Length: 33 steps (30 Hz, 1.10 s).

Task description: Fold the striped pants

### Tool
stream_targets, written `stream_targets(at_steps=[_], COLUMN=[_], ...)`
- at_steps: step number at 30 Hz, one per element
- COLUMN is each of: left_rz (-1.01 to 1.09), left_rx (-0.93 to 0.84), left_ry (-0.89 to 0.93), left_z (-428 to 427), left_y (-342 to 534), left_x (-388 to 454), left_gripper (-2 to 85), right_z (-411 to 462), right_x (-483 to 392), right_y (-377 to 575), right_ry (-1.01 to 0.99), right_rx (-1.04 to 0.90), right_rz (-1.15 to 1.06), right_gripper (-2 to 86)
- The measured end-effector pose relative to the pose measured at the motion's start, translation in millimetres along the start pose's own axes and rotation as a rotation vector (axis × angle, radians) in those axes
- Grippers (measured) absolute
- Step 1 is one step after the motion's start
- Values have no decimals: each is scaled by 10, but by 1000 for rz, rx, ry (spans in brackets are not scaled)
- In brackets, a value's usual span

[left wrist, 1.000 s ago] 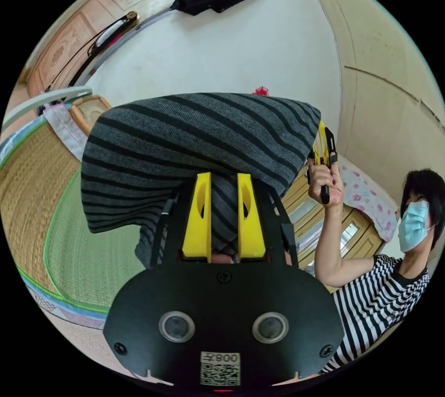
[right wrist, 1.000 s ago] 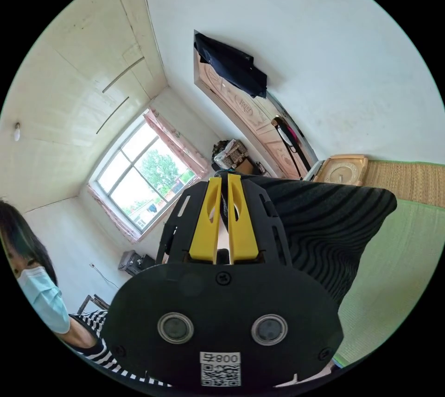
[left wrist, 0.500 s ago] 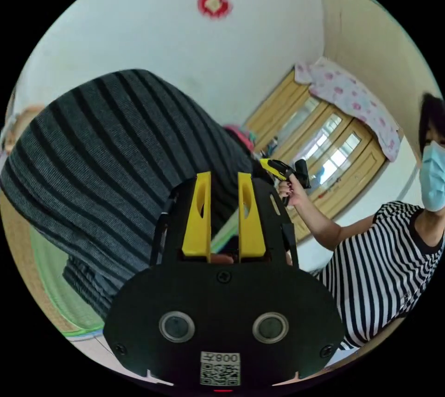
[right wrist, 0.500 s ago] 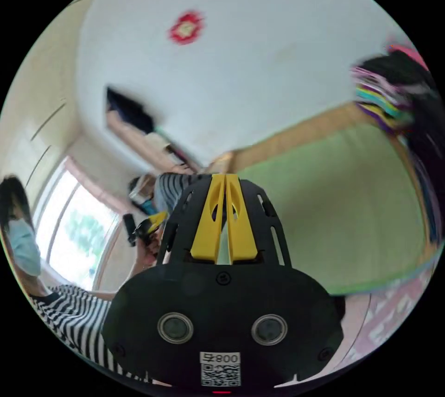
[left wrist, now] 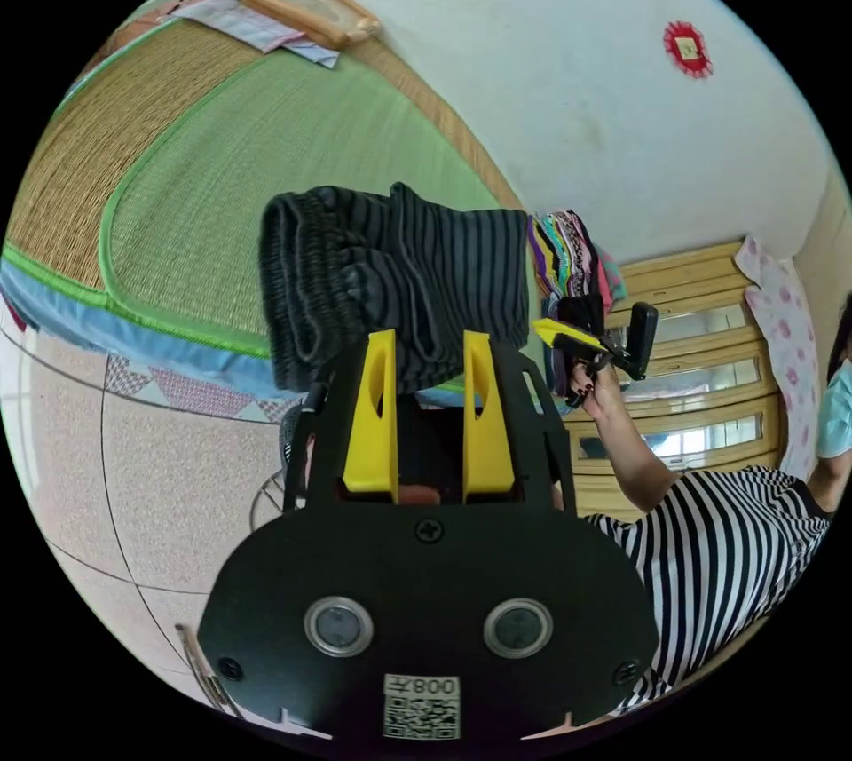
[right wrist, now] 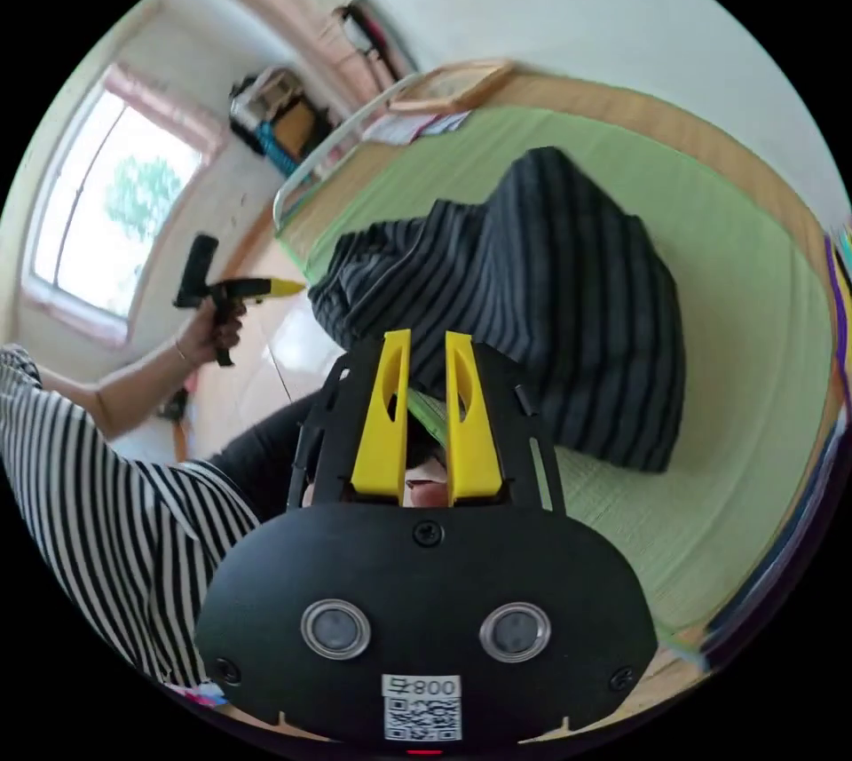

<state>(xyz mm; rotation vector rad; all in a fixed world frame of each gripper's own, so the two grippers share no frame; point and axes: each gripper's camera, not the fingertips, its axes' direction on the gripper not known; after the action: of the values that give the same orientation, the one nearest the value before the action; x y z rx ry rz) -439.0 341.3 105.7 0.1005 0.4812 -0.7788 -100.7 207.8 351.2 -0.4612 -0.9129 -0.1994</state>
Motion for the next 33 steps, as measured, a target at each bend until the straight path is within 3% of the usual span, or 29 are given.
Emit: stream_targets(at_steps=[8, 13, 22, 28, 30, 33], left_rz=[-71, -113, -118, -105, -140, -230], left_rx=[-76, -69, -46, -104, -126, -89], left_ry=[-11, 17, 78, 171, 197, 275], left_z=[569, 744, 733, 777, 862, 985], left_y=[-251, -424, -488, -345, -310, -310], left_x=[-235, -354, -497, -527, -601, -773], left_gripper=[110, 102, 89, 90, 94, 100], right_z=[1269, 1406, 157, -947, -1218, -1309], right_x=[-900, -1067, -283, 292, 625, 1108], right_y=[-203, -82, 604, 1951, 2676, 3615], right_ry=[169, 176, 51, 204, 284, 233], right_rx=[-262, -235, 124, 410, 502, 611], right_rz=[-273, -276, 51, 318, 514, 768], right_gripper=[106, 45, 3, 3, 4, 5])
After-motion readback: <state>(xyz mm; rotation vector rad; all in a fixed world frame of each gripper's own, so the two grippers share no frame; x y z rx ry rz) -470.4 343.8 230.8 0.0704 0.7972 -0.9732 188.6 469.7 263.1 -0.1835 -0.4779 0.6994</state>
